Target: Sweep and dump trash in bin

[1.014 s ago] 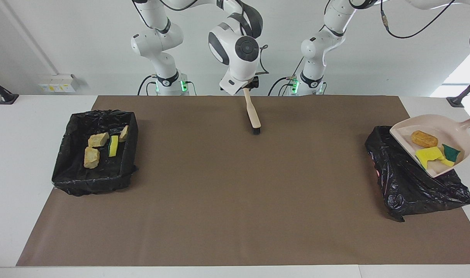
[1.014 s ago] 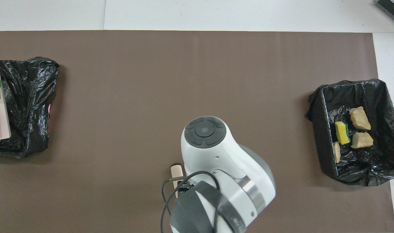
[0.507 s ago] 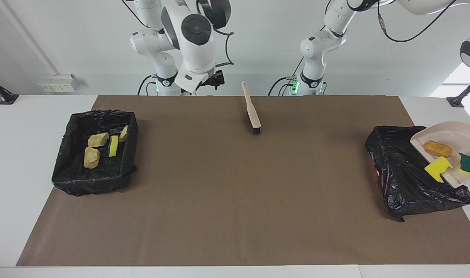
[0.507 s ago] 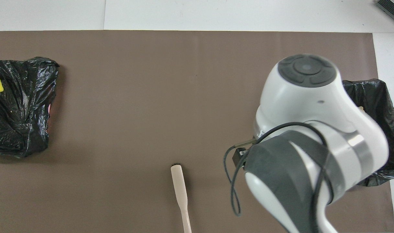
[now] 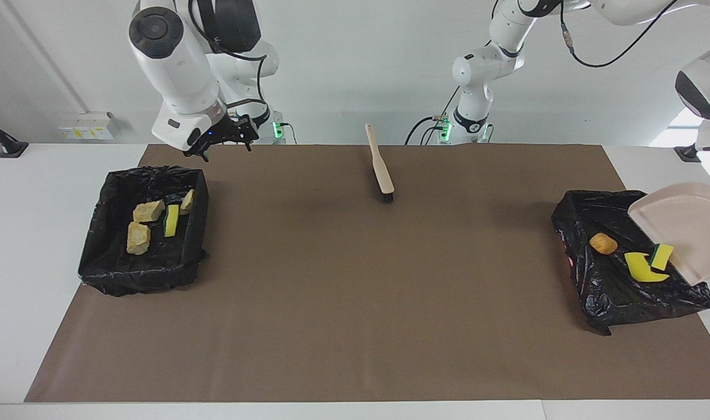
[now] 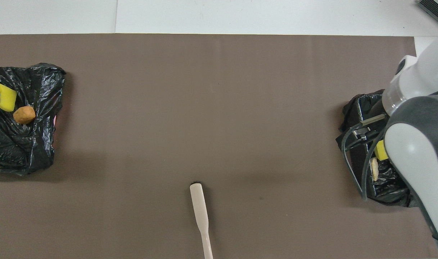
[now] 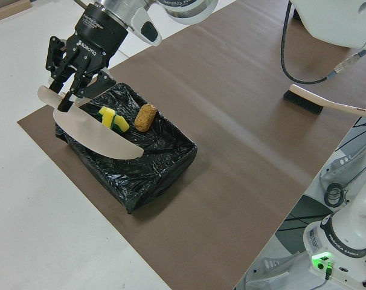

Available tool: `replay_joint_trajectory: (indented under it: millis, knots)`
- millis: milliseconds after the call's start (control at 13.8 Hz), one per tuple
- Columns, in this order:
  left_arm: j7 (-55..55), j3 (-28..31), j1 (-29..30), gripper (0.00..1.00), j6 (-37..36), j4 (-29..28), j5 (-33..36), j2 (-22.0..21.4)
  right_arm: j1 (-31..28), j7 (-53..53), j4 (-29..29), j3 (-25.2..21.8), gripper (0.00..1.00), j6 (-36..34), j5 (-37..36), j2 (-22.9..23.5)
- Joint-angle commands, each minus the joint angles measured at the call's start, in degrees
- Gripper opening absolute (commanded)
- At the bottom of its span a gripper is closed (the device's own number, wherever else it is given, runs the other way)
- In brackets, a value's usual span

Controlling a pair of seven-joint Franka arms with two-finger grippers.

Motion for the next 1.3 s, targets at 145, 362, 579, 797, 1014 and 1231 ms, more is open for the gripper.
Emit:
replay_joint_trajectory:
  millis: [145,362,579,797,1014,1231]
  knots:
    - [0.0,0.2,-0.5,0.0,-0.6,1.5,1.1,-2.0,-1.3,1.7,1.2,-2.5,1.0,6.1,-1.6,0.4]
    - [-0.4,0.9,-0.4,0.0,-1.2,2.8,-10.2,-2.9,-1.6,2.4,1.1,-4.9,1.0,7.3,-1.4,-0.4]
    - [-1.2,0.9,-0.2,0.0,-3.2,4.5,-24.9,-4.2,-2.0,1.8,1.1,-7.2,1.0,12.7,-0.2,-0.3]
    - [-15.3,-1.9,-1.4,0.0,-10.1,3.7,-32.0,-7.3,-1.8,6.1,-0.3,-7.4,1.0,12.1,-0.1,-1.2]
    - [-34.0,-5.2,-5.6,0.0,-17.0,2.6,-37.6,-8.2,-0.8,9.7,-1.5,-8.3,1.0,11.7,-0.1,-2.7]
    - [-56.4,-5.2,-12.8,0.0,-17.7,-2.4,-44.5,-10.9,-0.7,10.0,-4.9,-8.4,1.0,10.2,-0.1,-5.9]
